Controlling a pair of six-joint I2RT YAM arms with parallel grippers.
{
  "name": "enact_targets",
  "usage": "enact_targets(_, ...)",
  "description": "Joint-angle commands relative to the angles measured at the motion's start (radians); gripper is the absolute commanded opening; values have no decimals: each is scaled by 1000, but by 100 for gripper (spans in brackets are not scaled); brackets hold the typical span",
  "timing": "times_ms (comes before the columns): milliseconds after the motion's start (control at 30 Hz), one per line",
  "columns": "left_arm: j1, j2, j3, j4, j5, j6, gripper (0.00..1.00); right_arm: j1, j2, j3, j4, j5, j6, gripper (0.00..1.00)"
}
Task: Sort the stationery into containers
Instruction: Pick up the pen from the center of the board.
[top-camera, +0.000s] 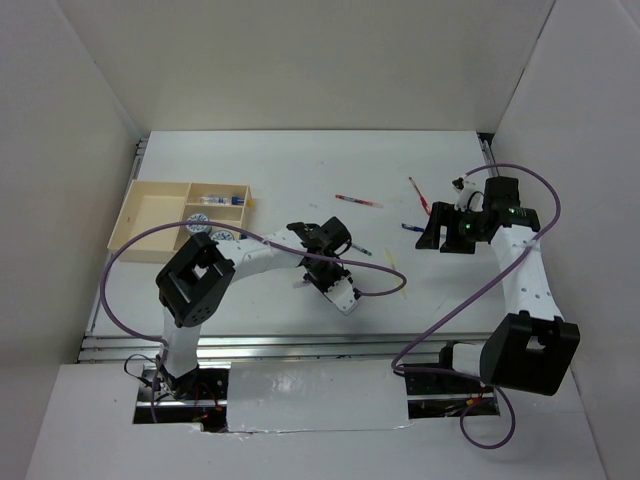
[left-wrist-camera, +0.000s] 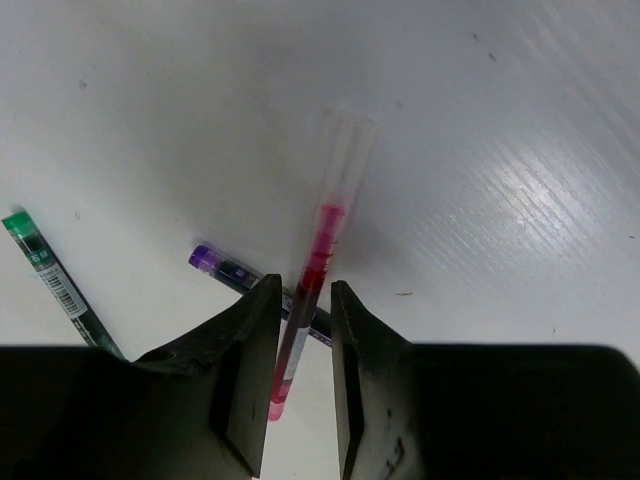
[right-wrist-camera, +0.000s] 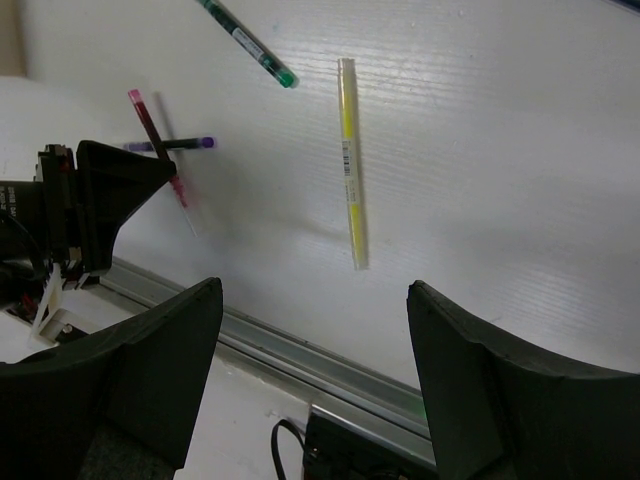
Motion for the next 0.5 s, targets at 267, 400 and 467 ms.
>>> enact_targets(267,-29,19,-31,2,32,29,35,-7,16,20,-4,-20,-9,81)
enact_targets(400,-30,37,-18,-18,37,19,32,-7,21,19,-6,-24,-13,80)
enact_targets(467,-32,37,-16,-21,44,9,29,-7,25,22,-7,-27,-13,80)
